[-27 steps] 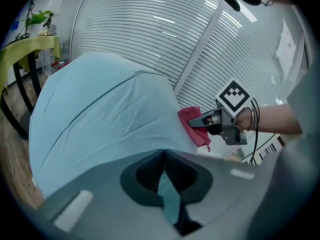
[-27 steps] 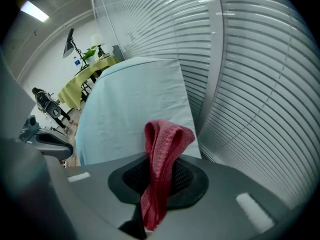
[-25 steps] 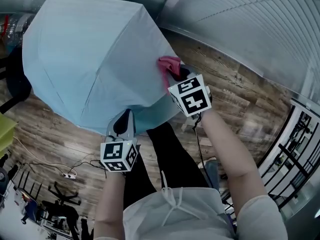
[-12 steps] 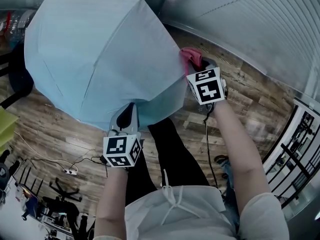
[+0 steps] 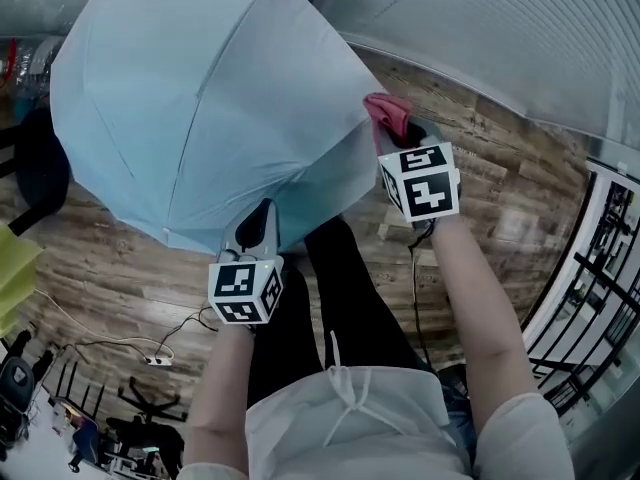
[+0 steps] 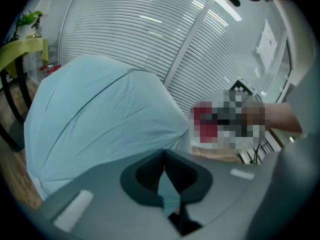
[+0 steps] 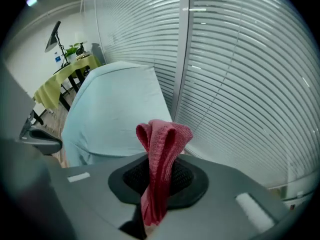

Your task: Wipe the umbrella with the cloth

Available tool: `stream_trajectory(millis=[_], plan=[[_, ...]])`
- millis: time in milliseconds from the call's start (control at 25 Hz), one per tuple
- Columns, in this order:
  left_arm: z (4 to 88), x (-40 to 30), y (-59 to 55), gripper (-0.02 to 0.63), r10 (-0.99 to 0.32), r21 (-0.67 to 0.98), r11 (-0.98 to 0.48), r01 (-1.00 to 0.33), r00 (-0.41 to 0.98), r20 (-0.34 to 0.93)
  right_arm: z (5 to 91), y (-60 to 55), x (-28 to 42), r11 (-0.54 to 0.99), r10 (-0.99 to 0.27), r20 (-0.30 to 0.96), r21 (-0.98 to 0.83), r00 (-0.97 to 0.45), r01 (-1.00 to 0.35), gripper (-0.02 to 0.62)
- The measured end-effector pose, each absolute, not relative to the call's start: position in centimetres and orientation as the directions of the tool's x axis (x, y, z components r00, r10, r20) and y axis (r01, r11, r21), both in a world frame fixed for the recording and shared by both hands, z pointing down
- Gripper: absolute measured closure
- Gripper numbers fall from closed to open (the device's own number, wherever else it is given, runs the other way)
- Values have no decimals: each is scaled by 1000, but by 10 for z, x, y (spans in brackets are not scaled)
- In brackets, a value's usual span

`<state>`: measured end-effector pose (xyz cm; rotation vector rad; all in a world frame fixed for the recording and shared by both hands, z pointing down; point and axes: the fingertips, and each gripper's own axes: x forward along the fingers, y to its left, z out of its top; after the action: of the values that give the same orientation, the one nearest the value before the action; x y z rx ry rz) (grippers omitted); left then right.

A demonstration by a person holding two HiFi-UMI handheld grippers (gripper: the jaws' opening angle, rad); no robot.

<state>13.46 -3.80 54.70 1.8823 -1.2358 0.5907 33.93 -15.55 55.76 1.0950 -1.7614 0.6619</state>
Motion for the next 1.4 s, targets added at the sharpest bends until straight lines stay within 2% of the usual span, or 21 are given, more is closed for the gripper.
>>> stream_trajectory(millis=[360,920,1120,1400], plan=[[532,32,51,600,-546,349,-281,-894,448,708,561,-17,202,416,-344,902,-102,-260,-904,535],[565,-151,161,599,-579,329,-87,-940,316,752,613,77,-52,579,-211,876,-245,-433,-778,535],[574,-193,170,600,-603,329,4,-944,260,754,636,74,-104,619,-182,870,-260,-458,-741,535],[585,-206,186,600,-599,329,49,-943,236,765,655,74,-120,602,-163,877,-274,-452,-750,534]])
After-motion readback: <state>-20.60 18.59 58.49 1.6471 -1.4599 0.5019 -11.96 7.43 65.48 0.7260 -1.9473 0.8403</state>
